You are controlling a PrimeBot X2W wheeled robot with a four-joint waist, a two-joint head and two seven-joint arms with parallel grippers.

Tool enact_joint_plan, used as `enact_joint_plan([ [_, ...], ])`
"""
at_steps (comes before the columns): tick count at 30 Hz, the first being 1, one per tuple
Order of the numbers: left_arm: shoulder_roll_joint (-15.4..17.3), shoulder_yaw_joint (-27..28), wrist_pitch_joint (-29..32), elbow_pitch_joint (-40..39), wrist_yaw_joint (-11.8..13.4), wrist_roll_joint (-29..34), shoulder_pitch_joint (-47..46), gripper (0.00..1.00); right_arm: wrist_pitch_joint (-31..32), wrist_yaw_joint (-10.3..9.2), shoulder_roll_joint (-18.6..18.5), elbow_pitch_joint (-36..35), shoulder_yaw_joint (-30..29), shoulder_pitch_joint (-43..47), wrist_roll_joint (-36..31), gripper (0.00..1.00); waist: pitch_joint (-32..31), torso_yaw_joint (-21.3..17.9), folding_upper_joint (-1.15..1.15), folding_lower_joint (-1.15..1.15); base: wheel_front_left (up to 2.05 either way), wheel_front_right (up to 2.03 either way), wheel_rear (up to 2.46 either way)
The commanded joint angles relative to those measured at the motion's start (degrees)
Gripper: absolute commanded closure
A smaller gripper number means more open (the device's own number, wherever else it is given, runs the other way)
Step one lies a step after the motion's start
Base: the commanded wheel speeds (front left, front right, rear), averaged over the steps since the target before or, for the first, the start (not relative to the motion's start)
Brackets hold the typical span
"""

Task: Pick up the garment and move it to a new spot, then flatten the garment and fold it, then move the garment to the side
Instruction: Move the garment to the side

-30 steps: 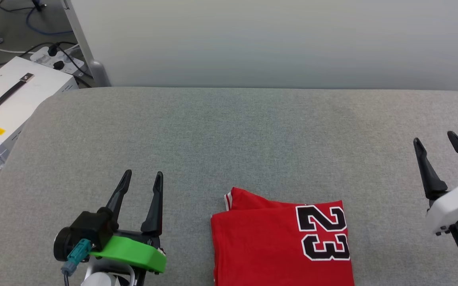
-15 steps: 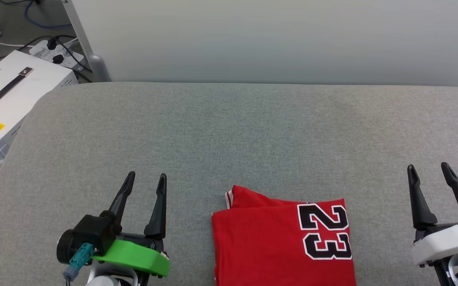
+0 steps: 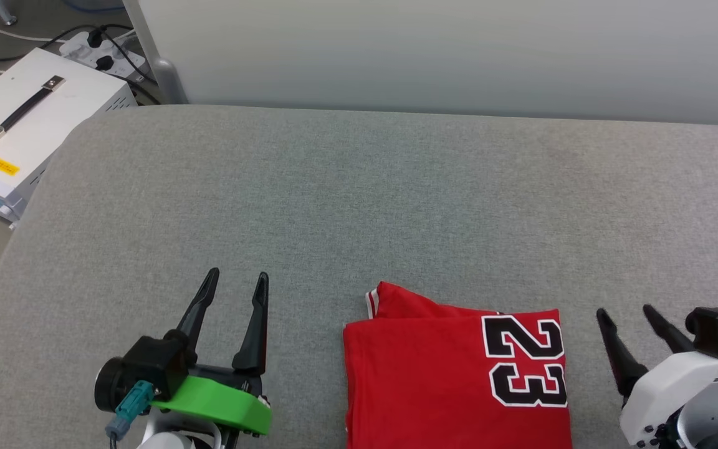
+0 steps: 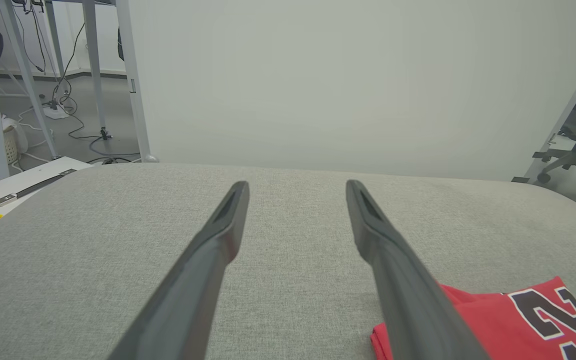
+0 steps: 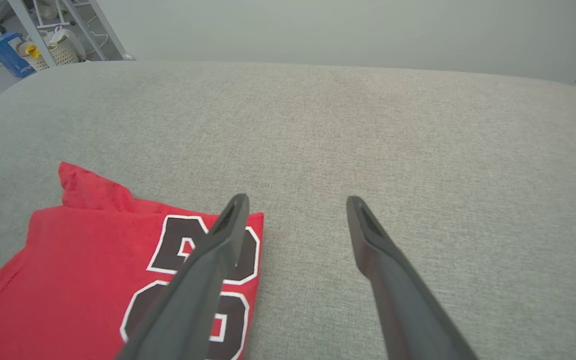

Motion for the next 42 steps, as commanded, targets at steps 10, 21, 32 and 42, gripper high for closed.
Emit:
enact_joint_plan([
  [10, -0.41, -1.25, -0.33, 1.01, -0.16, -0.04, -2.97, 0.0, 20.48, -0.03, 1.29, 0.78, 2.58, 1.81, 4.45, 0.0, 5.49, 3.87, 0.62, 0.0, 0.0, 0.0, 0.0],
  [21, -0.3, -2.65, -0.33, 2.14, -0.16, -0.35, -5.38, 0.0, 25.39, -0.03, 2.51, 7.35, 4.09, -1.13, 4.73, 0.0, 8.53, 6.26, 0.62, 0.0, 0.0, 0.0, 0.0],
  [32, -0.38, -3.11, -0.33, 3.89, -0.17, -0.06, -5.29, 0.0, 22.33, -0.03, -0.09, 10.96, 8.03, -3.54, 3.63, 1.0, 7.62, 5.0, 0.62, 0.0, 0.0, 0.0, 0.0],
  [42, -0.57, -5.59, -0.33, 4.77, -0.17, 0.3, -4.21, 0.0, 20.3, -0.03, -10.16, 4.43, 13.98, -6.45, -1.79, 1.0, 4.85, -2.24, 0.62, 0.0, 0.0, 0.0, 0.0],
])
